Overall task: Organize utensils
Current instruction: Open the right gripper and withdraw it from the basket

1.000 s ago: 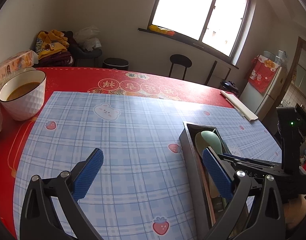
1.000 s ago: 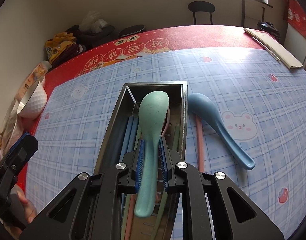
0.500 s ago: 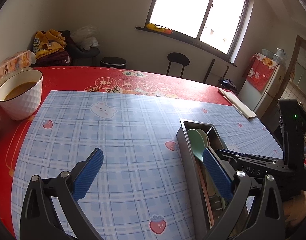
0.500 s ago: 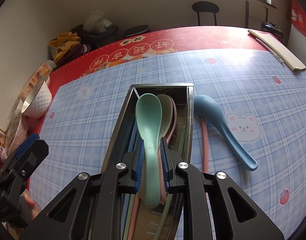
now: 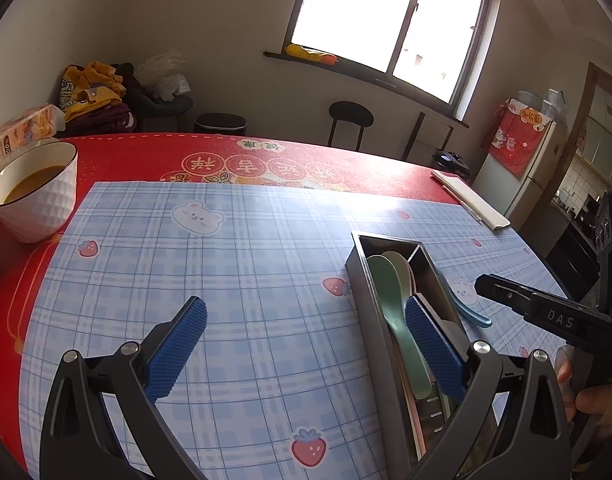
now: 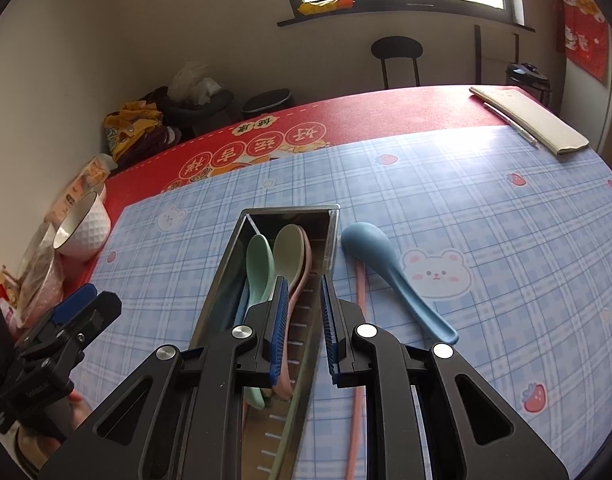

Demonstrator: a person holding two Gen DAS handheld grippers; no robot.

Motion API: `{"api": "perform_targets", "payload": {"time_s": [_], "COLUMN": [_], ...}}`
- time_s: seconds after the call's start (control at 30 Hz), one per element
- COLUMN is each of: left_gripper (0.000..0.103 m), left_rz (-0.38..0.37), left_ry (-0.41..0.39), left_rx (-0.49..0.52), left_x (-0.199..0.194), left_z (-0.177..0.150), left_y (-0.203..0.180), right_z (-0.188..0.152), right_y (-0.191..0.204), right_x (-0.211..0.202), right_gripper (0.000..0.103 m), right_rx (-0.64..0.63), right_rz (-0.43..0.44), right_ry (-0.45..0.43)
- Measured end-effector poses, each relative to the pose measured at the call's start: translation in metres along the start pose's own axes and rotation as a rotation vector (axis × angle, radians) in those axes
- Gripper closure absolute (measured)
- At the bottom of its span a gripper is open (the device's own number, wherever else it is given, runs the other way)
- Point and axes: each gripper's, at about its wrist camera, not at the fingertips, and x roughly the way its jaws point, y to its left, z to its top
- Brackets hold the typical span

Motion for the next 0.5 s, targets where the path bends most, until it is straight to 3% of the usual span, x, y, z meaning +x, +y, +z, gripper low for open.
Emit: {"api": "perform_targets", "payload": {"time_s": [0.5], "left_gripper": [0.006], "left_rz": [-0.003], "left_ry": [-0.012], "left_rx": [0.081], "left_x": [-0.003], "left_z": [-0.006], "left_y": [-0.024], "right_z": [-0.031], "right_y": [-0.065], "right_x": [-0.046], "right_gripper": [0.084], "right_rx": [-0.003], "right_rz": [-0.147], "right_ry": [-0.136]}}
